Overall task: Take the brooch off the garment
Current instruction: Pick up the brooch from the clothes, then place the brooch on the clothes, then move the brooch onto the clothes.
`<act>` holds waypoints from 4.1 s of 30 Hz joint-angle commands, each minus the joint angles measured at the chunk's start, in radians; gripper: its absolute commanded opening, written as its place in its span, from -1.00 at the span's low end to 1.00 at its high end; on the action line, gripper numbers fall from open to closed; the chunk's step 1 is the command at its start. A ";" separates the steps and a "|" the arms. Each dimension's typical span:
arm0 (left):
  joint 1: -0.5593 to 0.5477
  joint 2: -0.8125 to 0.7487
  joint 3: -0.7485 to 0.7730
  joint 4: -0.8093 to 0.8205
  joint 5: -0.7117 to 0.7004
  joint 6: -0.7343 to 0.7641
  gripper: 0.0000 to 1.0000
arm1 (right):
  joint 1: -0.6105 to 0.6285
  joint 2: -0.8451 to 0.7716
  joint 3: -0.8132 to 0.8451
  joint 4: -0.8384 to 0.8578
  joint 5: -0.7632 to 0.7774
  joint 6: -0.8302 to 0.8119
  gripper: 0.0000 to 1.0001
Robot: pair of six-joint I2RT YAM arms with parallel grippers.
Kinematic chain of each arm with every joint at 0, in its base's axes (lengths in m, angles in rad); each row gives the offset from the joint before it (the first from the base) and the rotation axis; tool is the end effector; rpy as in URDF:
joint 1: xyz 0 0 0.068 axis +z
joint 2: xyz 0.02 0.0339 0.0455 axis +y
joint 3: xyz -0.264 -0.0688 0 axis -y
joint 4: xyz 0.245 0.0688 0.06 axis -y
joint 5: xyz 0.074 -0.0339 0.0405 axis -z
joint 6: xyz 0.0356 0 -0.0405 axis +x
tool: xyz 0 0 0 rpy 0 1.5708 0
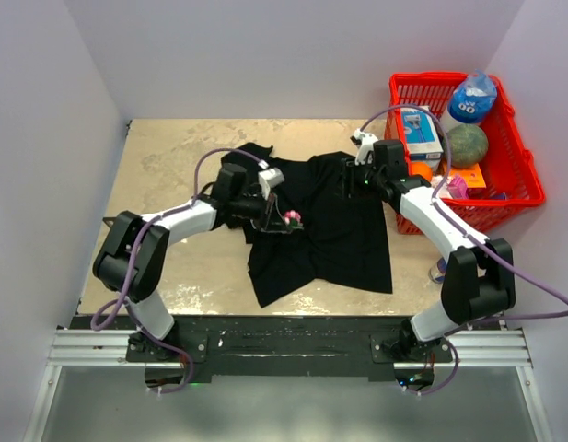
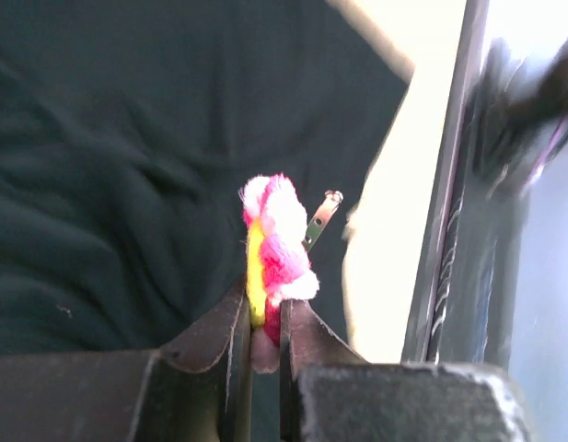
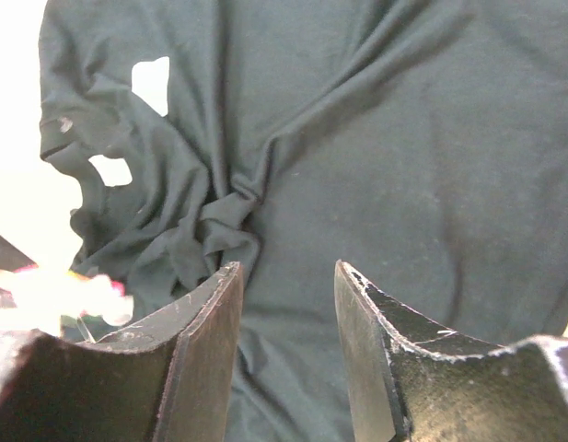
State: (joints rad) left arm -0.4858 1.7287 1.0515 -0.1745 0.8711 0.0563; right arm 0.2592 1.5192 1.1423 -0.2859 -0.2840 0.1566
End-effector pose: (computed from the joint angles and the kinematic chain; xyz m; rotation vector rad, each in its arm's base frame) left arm 0.3002 -0.1893 0.1945 1.0200 2.1430 -1.2502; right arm 0.3276 0.0972 0.2762 -0.2724 2.2411 0.5419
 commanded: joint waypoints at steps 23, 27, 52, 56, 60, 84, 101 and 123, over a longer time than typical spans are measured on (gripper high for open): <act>0.182 -0.255 -0.330 0.132 -0.279 -0.683 0.37 | 0.038 0.171 0.065 0.015 -0.202 -0.003 -0.07; 0.197 -0.175 -0.108 -0.129 -0.285 -0.249 0.23 | 0.038 0.167 0.112 0.008 -0.187 -0.006 -0.05; 0.145 0.511 0.665 -1.103 0.064 1.045 -0.07 | 0.038 0.015 0.022 -0.002 -0.142 -0.078 0.08; 0.147 0.543 0.685 -1.142 0.121 1.025 -0.11 | 0.037 0.024 0.034 -0.012 -0.133 -0.091 0.08; 0.154 0.539 0.680 -1.140 0.134 1.010 -0.11 | 0.038 0.041 0.054 -0.015 -0.129 -0.098 0.09; 0.188 0.558 0.648 -1.139 0.335 0.821 -0.09 | 0.147 0.058 0.007 -0.038 -0.195 -0.146 0.05; 0.130 0.571 0.586 -1.139 0.327 0.745 -1.00 | 0.147 0.036 0.004 -0.033 -0.169 -0.183 0.07; 0.046 -0.054 -0.628 1.023 -0.287 -1.276 -1.00 | 0.152 0.079 -0.105 0.008 -0.250 0.037 0.01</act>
State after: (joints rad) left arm -0.3588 1.6711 0.4679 0.6209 0.7635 -0.9741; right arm 0.4068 1.5936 1.0584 -0.3019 -0.4892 0.1474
